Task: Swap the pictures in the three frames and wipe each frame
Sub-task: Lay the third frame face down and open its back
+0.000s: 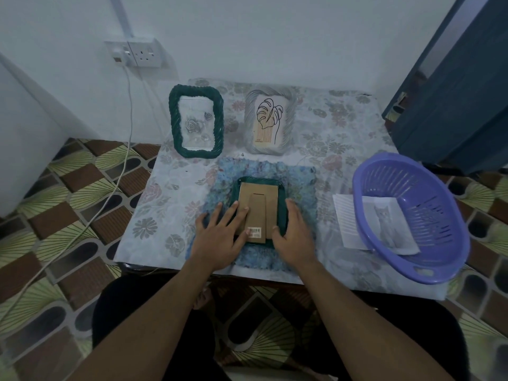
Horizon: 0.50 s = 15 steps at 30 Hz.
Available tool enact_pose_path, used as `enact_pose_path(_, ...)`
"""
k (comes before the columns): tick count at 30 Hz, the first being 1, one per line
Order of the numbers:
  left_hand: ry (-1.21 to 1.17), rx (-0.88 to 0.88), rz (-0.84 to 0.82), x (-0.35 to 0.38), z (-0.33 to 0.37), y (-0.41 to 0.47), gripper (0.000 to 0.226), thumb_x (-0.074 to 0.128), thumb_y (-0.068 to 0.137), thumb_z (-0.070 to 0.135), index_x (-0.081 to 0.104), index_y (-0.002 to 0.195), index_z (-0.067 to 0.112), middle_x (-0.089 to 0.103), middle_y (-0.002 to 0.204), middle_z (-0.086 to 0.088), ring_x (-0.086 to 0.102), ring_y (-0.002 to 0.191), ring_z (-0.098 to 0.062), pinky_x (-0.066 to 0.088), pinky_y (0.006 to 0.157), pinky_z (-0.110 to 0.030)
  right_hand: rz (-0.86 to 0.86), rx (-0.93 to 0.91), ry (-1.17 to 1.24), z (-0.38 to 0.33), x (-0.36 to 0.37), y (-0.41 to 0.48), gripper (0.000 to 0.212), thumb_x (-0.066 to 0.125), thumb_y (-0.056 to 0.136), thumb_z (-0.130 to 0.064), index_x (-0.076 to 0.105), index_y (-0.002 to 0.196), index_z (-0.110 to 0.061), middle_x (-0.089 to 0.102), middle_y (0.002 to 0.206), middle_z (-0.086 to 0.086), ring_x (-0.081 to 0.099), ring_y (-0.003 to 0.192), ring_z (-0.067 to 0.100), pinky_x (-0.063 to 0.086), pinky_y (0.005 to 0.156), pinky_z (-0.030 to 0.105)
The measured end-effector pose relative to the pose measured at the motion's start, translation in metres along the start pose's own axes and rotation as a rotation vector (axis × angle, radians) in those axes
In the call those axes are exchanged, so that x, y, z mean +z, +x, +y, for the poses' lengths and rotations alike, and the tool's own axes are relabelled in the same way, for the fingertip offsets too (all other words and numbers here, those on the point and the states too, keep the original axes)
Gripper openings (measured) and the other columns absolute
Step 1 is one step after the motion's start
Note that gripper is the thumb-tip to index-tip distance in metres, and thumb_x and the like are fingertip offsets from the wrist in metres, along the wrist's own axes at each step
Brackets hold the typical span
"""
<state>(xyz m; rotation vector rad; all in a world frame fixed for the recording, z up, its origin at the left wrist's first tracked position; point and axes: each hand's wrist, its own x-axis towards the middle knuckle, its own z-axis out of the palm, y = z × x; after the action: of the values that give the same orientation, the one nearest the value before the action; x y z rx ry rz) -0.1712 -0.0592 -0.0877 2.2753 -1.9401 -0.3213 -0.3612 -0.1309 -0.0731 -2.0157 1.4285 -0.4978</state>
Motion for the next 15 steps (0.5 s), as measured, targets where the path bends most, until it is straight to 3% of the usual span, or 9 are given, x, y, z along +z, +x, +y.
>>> enact_pose_path(6, -0.01, -0.006, 0.003, 0.0, 0.001, 0.0, 0.059, 0.019, 0.099, 0.063, 0.009, 0.154, 0.045, 0.007, 0.164, 0.014, 0.003, 0.152, -0.023, 0.006, 0.113, -0.054, -0.105, -0.044, -0.298, 0.01, 0.003, -0.006, 0.078, 0.038, 0.1, -0.046, 0.0, 0.157, -0.01, 0.005, 0.166, 0.007, 0.003, 0.152, 0.018, -0.006, 0.12, 0.03)
enact_pose_path(15, -0.001, -0.005, 0.003, 0.001, 0.0, 0.0, 0.059, 0.018, 0.098, 0.063, 0.009, 0.154, 0.045, 0.008, 0.164, 0.015, 0.004, 0.152, -0.023, 0.009, 0.114, -0.056, -0.112, -0.068, -0.32, 0.014, 0.003, -0.008, 0.097, 0.01, 0.075, -0.059, 0.008, 0.158, -0.009, 0.011, 0.165, 0.006, 0.006, 0.152, 0.016, -0.003, 0.121, 0.03)
